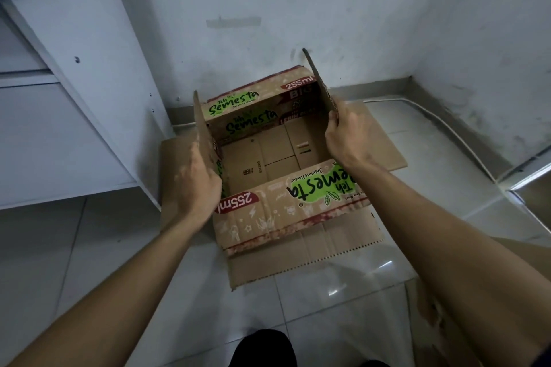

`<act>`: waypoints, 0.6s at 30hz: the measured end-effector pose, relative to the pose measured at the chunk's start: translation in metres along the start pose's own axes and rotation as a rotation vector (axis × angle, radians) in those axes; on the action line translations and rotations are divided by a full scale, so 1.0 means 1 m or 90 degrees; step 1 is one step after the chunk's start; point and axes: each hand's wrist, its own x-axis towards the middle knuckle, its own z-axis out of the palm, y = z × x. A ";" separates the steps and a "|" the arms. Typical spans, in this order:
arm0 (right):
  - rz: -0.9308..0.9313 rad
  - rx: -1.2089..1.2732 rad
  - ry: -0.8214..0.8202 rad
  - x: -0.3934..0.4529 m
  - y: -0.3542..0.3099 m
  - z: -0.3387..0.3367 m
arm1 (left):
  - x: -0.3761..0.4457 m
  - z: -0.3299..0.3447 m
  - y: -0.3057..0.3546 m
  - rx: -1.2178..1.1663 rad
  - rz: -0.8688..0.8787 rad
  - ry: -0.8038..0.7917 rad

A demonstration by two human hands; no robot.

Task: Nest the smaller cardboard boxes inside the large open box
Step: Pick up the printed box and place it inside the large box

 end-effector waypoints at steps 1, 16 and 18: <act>0.003 0.007 0.014 0.000 0.000 0.000 | 0.001 -0.002 -0.001 -0.015 -0.011 0.012; 0.187 0.049 -0.150 -0.034 0.045 0.044 | 0.006 0.026 -0.019 0.055 0.047 -0.041; 0.135 0.031 -0.168 -0.029 0.055 0.053 | 0.009 0.038 -0.024 0.061 0.038 -0.036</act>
